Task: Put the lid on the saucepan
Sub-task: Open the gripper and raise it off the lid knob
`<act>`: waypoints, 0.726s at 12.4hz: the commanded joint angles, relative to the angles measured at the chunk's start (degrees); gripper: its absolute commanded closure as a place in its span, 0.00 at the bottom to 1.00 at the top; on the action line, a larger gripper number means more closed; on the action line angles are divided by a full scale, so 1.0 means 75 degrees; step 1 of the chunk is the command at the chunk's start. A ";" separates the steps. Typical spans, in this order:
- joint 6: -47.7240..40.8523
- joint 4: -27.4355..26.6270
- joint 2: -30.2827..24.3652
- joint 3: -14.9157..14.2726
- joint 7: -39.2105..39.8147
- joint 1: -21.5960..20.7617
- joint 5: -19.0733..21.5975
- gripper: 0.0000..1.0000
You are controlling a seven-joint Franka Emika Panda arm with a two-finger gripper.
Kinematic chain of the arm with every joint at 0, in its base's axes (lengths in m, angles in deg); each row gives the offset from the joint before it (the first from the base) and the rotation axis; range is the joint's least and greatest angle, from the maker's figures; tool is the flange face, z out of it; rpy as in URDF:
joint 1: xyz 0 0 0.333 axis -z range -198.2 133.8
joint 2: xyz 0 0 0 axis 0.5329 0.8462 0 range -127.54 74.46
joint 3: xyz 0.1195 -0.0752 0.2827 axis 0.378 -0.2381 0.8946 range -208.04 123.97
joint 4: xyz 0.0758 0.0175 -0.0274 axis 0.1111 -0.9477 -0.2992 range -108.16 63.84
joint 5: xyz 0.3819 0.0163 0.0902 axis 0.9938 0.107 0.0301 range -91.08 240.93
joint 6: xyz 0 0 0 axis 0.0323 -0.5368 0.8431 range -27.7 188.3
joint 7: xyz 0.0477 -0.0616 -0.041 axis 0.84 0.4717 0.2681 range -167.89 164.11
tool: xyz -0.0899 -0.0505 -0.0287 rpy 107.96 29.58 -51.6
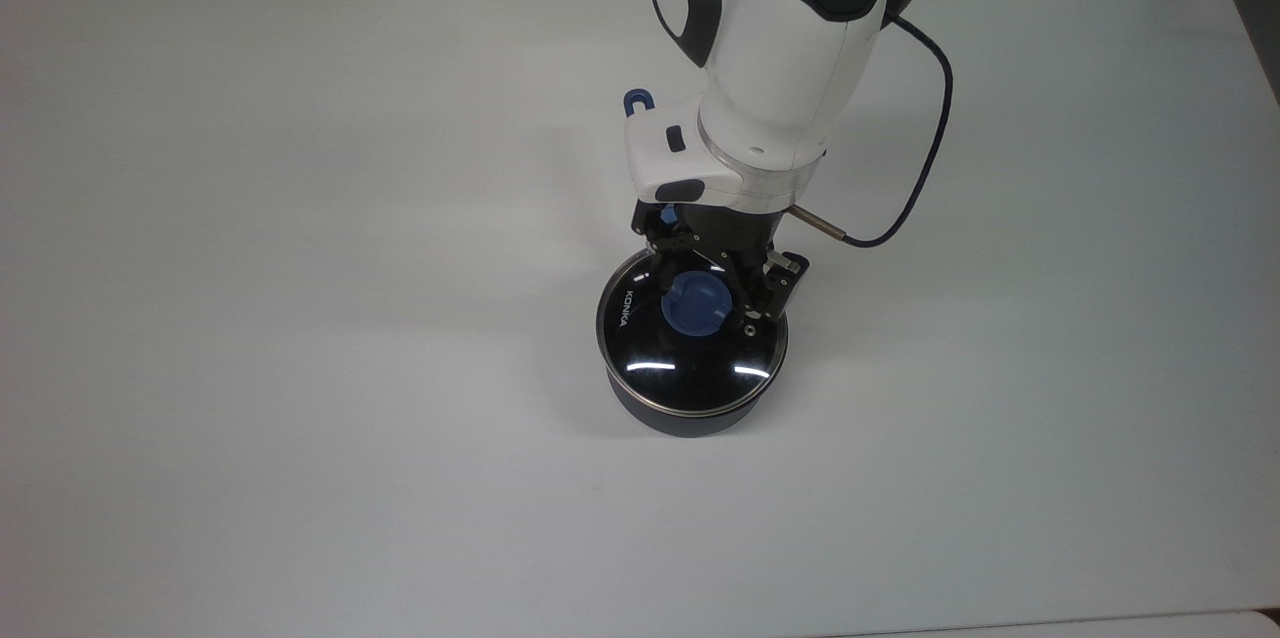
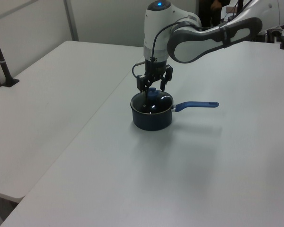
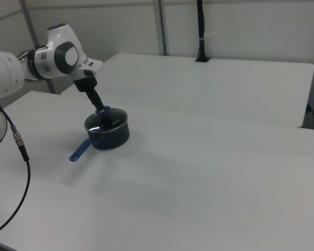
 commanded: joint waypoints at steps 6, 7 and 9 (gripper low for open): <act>0.0123 -0.0391 -0.0671 -0.0090 0.1545 -0.0084 0.0392 0.00; 0.0134 -0.0822 -0.1138 -0.0090 0.2165 -0.0014 0.0720 0.00; 0.0030 -0.1980 -0.2309 -0.0090 0.3070 0.0150 0.0864 0.00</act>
